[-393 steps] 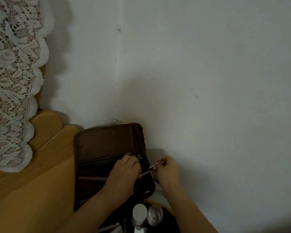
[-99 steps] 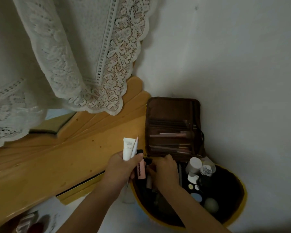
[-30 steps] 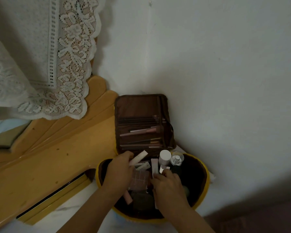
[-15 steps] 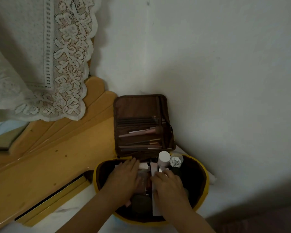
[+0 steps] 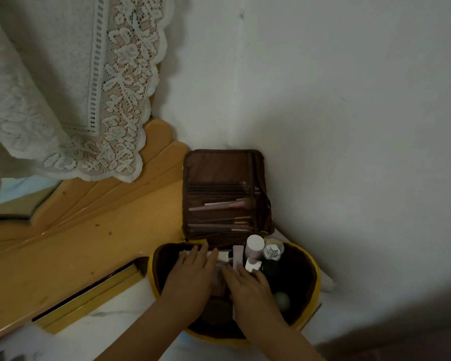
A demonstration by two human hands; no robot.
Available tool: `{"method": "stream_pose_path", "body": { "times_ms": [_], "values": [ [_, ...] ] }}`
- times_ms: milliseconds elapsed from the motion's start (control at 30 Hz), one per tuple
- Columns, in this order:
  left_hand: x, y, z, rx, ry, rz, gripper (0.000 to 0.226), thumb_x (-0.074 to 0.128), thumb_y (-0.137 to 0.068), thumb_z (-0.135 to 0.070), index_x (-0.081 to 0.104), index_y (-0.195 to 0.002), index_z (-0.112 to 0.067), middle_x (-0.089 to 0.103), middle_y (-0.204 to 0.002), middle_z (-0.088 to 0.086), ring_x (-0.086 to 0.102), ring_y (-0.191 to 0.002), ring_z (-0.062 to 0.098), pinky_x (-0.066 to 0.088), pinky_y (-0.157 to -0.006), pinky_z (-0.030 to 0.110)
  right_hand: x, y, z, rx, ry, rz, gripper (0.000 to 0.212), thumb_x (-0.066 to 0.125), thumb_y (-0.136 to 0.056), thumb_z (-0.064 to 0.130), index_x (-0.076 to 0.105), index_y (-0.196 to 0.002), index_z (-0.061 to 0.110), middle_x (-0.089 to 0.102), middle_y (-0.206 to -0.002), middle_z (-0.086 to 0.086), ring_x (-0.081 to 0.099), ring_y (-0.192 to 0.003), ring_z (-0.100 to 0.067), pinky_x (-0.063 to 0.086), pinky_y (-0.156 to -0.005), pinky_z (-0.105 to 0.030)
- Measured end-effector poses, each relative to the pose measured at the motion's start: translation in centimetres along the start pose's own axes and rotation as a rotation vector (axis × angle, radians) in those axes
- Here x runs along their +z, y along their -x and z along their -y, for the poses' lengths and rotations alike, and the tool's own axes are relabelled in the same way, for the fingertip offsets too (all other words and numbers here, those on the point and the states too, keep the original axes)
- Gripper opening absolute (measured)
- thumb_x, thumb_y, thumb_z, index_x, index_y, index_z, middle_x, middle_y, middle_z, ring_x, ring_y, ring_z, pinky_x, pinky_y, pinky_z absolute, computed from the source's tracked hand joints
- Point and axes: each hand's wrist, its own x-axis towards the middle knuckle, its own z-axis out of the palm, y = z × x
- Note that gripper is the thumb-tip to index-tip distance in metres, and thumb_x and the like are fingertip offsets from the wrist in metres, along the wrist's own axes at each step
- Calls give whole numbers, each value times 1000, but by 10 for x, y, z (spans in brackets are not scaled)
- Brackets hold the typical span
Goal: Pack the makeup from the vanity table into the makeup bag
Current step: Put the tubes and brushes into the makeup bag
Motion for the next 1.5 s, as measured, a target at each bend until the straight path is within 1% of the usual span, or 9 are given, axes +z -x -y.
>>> {"method": "stream_pose_path", "body": {
  "times_ms": [133, 200, 333, 500, 600, 767, 1200, 1333, 1500],
  "values": [
    [1, 25, -4, 146, 177, -261, 27, 55, -65, -35, 74, -83, -29, 73, -83, -11, 70, -74, 3, 54, -67, 15, 2, -1, -7, -41, -77, -118, 61, 80, -62, 16, 60, -119, 18, 64, -119, -3, 63, -107, -21, 50, -95, -40],
    [-10, 43, -8, 119, 370, -308, 32, 45, -81, -23, 71, -97, -28, 70, -96, -13, 67, -85, 4, 46, -72, 8, 6, 4, -5, -64, -84, -275, 38, 77, -57, 17, 69, -94, 21, 70, -91, 3, 68, -81, -16, 57, -70, -30],
    [-5, 78, -7, -18, 529, -326, 32, 35, -94, -27, 61, -113, -27, 63, -112, -6, 56, -100, 12, 35, -72, 6, 12, 22, 13, -200, -195, -324, 21, 49, -68, 10, 63, -75, 23, 63, -73, 5, 59, -65, -14, 48, -58, -18],
    [26, 135, 8, -279, 527, -341, 40, 31, -91, -33, 62, -115, -25, 65, -115, -8, 59, -104, 10, 38, -83, 14, 29, 37, 46, -397, -175, -124, 21, 49, -75, 15, 68, -74, 24, 64, -67, 6, 53, -68, -6, 38, -56, -16],
    [51, 179, 22, -404, 516, -237, 51, 22, -88, -42, 60, -117, -27, 64, -117, -8, 59, -104, 10, 41, -86, 18, 47, 42, 67, -462, -44, 153, 31, 42, -89, 8, 63, -110, 18, 64, -106, -6, 56, -104, -22, 43, -85, -30],
    [87, 242, 56, -610, 505, -61, 30, 39, -95, -26, 60, -116, -26, 64, -118, -8, 58, -108, 10, 41, -90, 19, 79, 50, 110, -440, 96, 466, 32, 38, -92, 13, 55, -119, 15, 55, -121, -13, 50, -116, -27, 41, -93, -34],
    [148, 333, 176, -929, 499, 5, 30, 38, -94, -17, 60, -114, -21, 64, -116, -3, 60, -106, 15, 45, -88, 23, 159, 27, 270, -447, 172, 270, 52, 57, -84, 18, 43, -134, 13, 47, -132, -10, 46, -119, -28, 42, -92, -38],
    [161, 345, 211, -990, 453, 11, 28, 38, -94, -16, 62, -108, -18, 66, -112, 1, 62, -103, 18, 49, -87, 25, 187, 16, 299, -426, 139, 169, 58, 89, -28, 30, 73, -84, 26, 69, -85, 0, 66, -74, -18, 53, -53, -27],
    [169, 336, 229, -917, 463, -53, 27, 39, -95, -18, 64, -106, -17, 67, -105, 1, 64, -95, 17, 50, -80, 25, 207, 8, 306, -411, 148, 144, 42, 88, -31, 30, 64, -65, 25, 63, -73, 2, 44, -78, -18, 48, -51, -28]
  ]
}}
